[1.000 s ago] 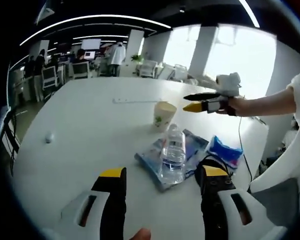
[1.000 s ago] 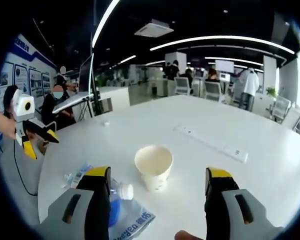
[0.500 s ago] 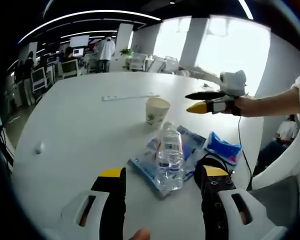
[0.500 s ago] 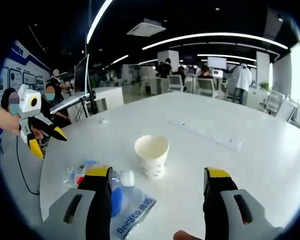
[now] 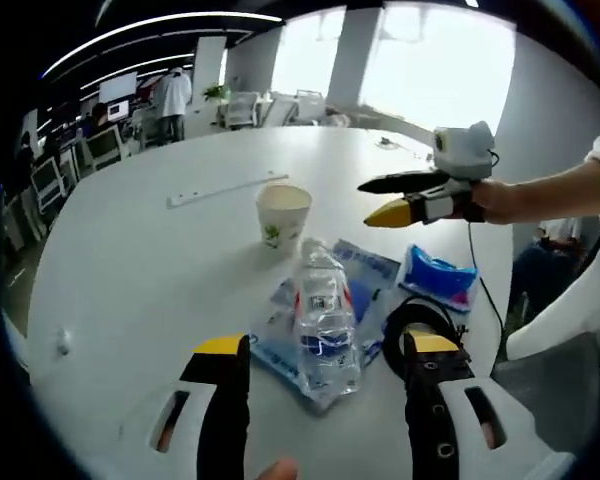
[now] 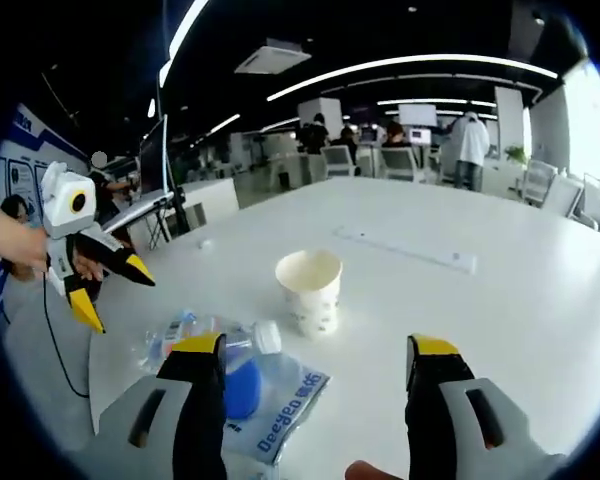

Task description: Arrange the tabletop items into an orderly group along one side of the table until the central work area is clear of visible clutter.

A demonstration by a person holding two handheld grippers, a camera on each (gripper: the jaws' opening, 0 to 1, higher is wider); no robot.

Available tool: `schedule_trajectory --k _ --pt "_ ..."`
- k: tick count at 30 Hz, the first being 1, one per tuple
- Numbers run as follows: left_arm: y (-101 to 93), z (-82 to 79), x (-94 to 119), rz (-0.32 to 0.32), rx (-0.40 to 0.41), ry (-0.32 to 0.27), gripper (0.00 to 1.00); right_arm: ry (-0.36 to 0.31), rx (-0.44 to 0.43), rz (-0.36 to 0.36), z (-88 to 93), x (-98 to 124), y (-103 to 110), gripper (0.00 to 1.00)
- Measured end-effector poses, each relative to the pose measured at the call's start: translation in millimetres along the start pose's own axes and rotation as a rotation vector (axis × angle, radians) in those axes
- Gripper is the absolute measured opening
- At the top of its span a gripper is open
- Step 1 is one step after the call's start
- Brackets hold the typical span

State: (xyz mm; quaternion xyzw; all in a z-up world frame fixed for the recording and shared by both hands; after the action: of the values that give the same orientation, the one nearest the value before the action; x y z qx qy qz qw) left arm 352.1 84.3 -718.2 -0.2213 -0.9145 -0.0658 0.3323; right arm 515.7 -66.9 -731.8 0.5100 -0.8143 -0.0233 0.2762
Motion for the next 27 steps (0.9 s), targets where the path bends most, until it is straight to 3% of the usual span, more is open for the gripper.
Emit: schedule_trajectory --k 13,22,27 --pt "-9.8 -2.2 -23.2 0.056 -0.097 0.117 0.58 -0.030 -0.138 0.005 10.9 -0.8 14.0 0.67" --pt "-9.6 -5.3 -31.7 0.052 -0.124 0.152 0.54 -0.033 -0.199 -0.029 15.0 -8.1 29.5 0.61" --pt "-12.3 -4.3 -35.2 0.061 -0.128 0.171 0.54 -0.042 -0.318 -0.022 16.7 -10.2 30.8 0.58"
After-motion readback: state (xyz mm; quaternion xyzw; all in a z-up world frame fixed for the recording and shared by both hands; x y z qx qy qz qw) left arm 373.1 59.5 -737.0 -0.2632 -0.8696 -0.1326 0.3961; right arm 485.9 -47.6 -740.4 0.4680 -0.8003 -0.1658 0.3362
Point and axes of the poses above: the point that each gripper's makers call its tool centre point, and the gripper's own axes: x roughly backward along the fingers, y roughly to its left, z roughly out of its underside, the point moved 4 cm from there along x, roughly backward along the fingers, and after that the axes turned 11 degrees about -x, right-handed, at the moved point
